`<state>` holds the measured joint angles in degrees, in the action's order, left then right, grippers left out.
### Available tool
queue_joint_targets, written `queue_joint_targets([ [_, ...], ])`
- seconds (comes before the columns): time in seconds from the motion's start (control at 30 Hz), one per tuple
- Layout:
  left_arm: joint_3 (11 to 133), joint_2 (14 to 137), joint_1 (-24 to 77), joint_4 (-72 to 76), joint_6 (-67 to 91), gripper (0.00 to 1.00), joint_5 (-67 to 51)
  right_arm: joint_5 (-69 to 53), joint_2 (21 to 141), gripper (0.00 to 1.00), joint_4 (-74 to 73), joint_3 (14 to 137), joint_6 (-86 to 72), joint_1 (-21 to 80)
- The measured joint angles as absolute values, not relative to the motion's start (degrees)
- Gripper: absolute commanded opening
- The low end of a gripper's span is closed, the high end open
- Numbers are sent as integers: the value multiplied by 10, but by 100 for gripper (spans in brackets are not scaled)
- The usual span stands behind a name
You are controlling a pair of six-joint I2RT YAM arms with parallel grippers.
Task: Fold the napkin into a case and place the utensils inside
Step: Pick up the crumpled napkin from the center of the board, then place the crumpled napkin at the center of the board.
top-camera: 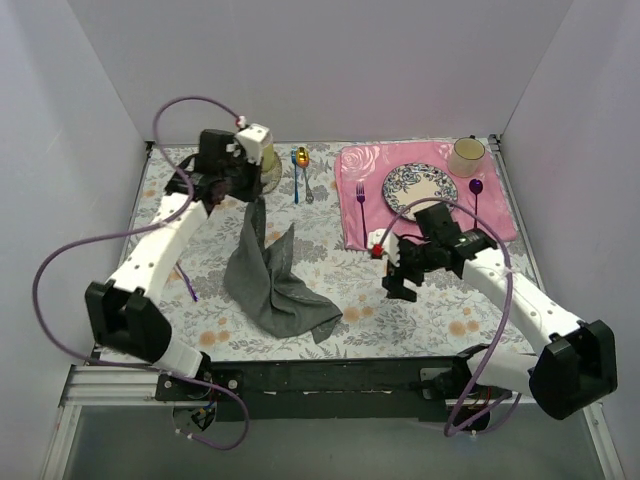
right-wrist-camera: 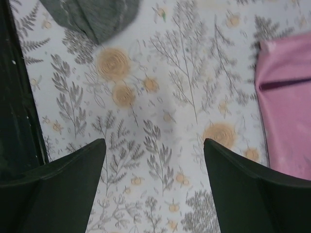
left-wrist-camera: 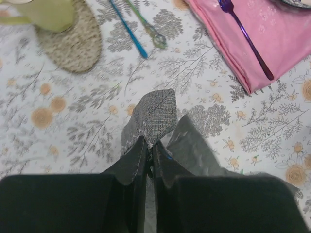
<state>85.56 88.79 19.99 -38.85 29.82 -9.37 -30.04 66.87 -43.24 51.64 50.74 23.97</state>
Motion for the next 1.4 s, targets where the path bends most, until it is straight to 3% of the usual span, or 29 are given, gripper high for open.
queue_joint_targets([
  [0.2,753,769,100,-409,313,0,-162,-285,747,88,-381,530,459,405],
  [0.43,694,762,46,-441,320,0,-190,-285,916,86,-345,593,389,477],
  [0.53,694,759,30,-445,322,0,-199,-283,964,68,-326,616,363,485],
  [0.57,694,757,26,-446,322,0,-202,-282,974,57,-323,622,357,487],
  [0.77,701,749,9,-453,330,0,-216,-279,993,37,-321,639,332,493],
  [0.83,714,749,2,-457,335,0,-222,-271,993,40,-328,646,331,495],
  [0.87,724,750,-2,-461,336,0,-225,-266,993,53,-331,650,331,495],
  [0.97,764,752,-17,-462,344,0,-233,-257,993,69,-334,655,324,495],
  [1.07,788,752,-23,-459,349,0,-238,-256,993,68,-334,655,313,496],
  [1.13,790,752,-23,-460,350,0,-243,-255,993,51,-334,655,305,498],
  [1.17,790,753,-23,-462,350,0,-244,-254,995,28,-333,655,302,500],
  [1.23,790,753,-22,-464,353,0,-246,-252,1004,6,-330,655,301,503],
  [1.27,790,753,-22,-465,354,0,-246,-250,1009,1,-330,655,298,504],
  [1.4,793,753,-23,-471,364,0,-241,-232,1016,1,-350,661,297,506],
])
